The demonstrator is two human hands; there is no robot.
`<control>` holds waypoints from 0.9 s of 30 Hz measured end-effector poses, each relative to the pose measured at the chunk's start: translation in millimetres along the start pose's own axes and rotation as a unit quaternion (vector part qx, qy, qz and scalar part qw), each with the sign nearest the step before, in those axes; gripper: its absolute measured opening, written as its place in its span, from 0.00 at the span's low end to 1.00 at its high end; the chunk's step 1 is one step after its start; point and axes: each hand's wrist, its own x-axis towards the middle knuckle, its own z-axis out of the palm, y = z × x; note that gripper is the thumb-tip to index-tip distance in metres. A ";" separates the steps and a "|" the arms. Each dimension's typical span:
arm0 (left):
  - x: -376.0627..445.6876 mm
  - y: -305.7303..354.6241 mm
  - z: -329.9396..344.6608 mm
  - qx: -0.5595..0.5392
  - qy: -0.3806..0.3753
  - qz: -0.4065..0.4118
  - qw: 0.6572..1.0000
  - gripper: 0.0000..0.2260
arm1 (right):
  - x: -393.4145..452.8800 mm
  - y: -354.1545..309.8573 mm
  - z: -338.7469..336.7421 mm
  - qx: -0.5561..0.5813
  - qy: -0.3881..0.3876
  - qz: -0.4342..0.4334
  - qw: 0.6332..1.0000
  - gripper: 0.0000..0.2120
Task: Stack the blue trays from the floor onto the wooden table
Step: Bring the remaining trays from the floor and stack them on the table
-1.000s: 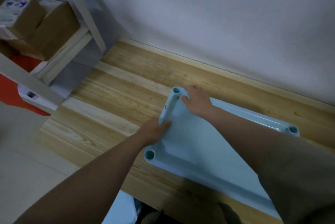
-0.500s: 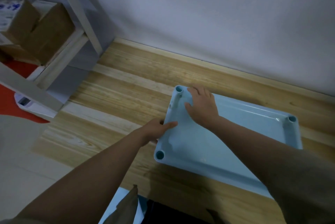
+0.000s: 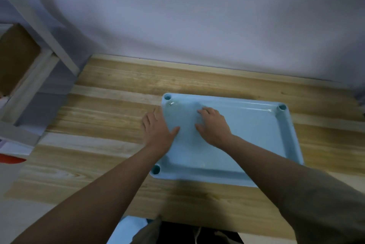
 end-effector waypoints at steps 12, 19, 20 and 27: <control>-18.3 160.5 77.2 0.133 -0.224 0.223 0.939 0.38 | -63.3 170.7 -56.8 0.094 0.211 0.310 0.922 0.24; -26.6 180.5 97.4 0.179 -0.217 0.201 0.938 0.41 | -74.7 215.0 -55.9 0.492 0.064 0.365 0.788 0.18; -26.7 181.3 97.5 0.181 -0.218 0.198 0.939 0.42 | -75.8 215.2 -54.3 0.503 0.063 0.356 0.785 0.18; -25.0 184.8 98.8 0.183 -0.221 0.184 0.940 0.44 | -76.2 224.1 -49.0 0.554 0.068 0.336 0.759 0.16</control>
